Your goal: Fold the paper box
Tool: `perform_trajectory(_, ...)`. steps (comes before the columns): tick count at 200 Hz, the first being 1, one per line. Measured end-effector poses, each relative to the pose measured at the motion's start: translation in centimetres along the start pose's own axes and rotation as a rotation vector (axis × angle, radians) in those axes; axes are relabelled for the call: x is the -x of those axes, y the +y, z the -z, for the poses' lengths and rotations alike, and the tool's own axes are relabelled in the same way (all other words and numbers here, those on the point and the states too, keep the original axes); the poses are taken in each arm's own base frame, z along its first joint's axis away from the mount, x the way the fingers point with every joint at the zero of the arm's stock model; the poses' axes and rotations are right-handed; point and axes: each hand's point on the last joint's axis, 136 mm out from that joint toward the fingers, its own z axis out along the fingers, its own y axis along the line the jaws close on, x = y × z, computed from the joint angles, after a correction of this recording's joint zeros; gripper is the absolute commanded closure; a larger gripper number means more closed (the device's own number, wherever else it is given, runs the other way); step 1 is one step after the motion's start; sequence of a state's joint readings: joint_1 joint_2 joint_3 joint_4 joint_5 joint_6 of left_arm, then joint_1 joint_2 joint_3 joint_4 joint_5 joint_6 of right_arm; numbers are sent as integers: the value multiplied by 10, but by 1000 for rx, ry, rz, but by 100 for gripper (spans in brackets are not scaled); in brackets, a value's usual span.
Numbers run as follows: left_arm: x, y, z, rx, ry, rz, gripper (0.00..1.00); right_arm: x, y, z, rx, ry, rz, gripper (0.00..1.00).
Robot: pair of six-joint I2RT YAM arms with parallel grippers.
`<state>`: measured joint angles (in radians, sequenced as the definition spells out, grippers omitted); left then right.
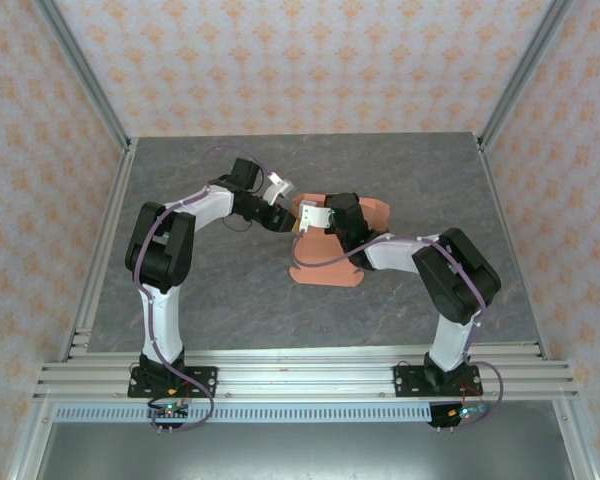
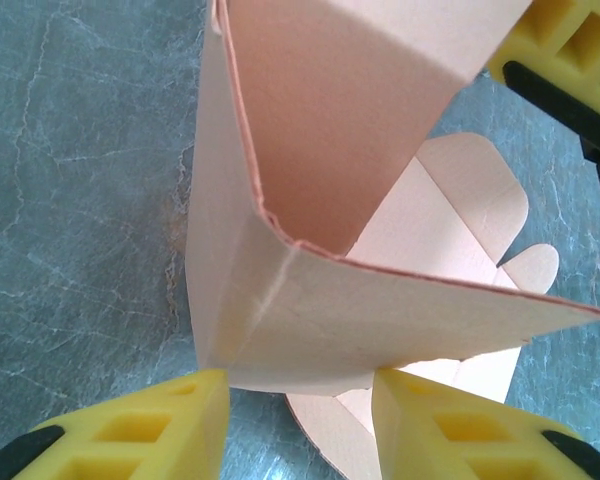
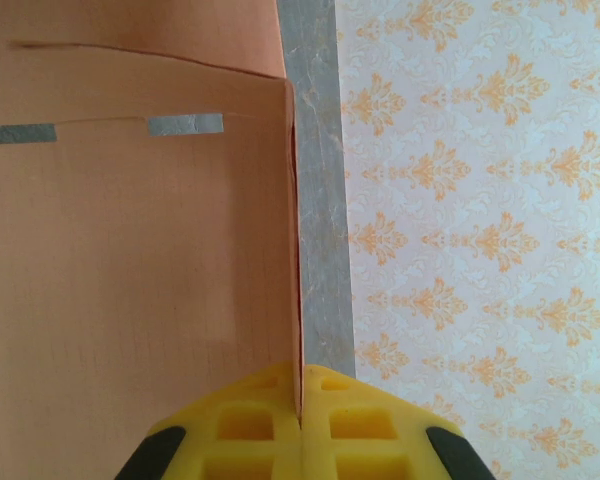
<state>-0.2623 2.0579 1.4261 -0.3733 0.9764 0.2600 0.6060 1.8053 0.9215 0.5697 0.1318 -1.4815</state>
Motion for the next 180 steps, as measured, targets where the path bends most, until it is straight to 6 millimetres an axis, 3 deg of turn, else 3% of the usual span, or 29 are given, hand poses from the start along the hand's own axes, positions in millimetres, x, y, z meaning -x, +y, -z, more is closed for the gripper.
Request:
perform_trajectory(50,7,-1,-1,-13,-36,-12,58,0,-3,0,-13,2,1,100)
perform_trajectory(180,-2,3,-15,19,-145,-17,56,0,-3,2,-40,-1,5,100)
